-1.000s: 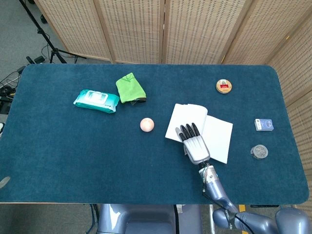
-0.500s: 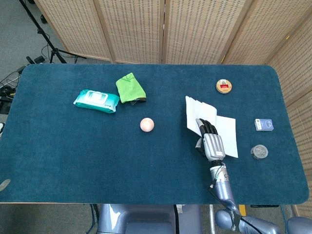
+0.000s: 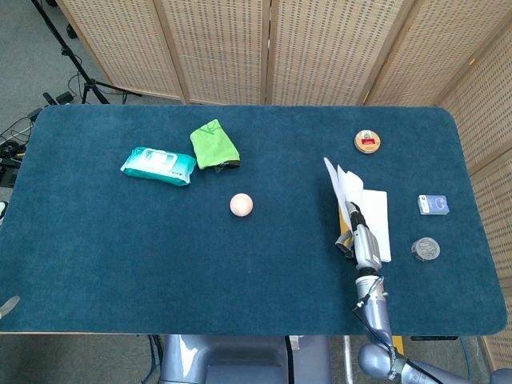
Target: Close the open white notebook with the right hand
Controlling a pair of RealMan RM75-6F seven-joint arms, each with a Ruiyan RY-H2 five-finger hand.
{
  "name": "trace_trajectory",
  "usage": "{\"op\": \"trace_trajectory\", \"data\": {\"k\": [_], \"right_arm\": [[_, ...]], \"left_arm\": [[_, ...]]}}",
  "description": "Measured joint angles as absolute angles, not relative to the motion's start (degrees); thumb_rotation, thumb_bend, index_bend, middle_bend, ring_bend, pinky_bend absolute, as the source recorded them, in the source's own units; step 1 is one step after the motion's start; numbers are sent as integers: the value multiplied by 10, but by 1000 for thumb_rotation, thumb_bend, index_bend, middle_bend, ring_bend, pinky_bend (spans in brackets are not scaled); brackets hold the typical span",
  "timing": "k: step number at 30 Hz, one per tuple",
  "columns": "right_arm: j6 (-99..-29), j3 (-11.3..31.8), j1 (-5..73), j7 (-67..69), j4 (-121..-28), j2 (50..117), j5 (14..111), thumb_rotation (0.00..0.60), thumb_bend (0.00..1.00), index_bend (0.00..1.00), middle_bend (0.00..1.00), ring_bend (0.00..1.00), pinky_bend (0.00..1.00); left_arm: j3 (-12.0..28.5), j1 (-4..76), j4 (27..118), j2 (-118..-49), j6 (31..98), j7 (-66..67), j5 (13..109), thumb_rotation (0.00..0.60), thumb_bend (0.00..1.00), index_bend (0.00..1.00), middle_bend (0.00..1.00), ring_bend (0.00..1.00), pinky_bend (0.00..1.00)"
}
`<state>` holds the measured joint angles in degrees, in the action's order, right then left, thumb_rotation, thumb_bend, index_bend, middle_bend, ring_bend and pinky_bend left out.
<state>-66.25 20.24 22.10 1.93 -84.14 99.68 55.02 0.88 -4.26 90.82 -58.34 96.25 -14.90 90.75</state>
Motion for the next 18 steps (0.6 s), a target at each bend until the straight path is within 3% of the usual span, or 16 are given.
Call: {"op": "trace_trajectory", "data": {"k": [2, 5, 7, 12, 18], "right_arm": [[-661, 209, 219, 22, -844, 995, 535, 600, 1000, 0, 0, 0, 133], [-658, 219, 218, 23, -841, 993, 513, 600, 995, 0, 0, 0, 38], [-659, 223, 216, 24, -835, 992, 506, 600, 940, 0, 0, 0, 0], [-676, 222, 212, 26, -825, 992, 514, 600, 779, 0, 0, 0, 0], [-732, 217, 204, 28, -800, 1000, 559, 600, 775, 0, 0, 0, 0]], "left_arm": [[9, -43, 908, -583, 963, -150, 907, 600, 0, 0, 0, 0, 0], [9, -42, 907, -584, 963, -150, 907, 600, 0, 0, 0, 0, 0], [9, -42, 908, -584, 962, -148, 907, 600, 0, 0, 0, 0, 0], [8, -41, 910, -585, 960, -141, 909, 600, 0, 0, 0, 0, 0], [7, -41, 911, -586, 962, -138, 911, 600, 0, 0, 0, 0, 0]]}}
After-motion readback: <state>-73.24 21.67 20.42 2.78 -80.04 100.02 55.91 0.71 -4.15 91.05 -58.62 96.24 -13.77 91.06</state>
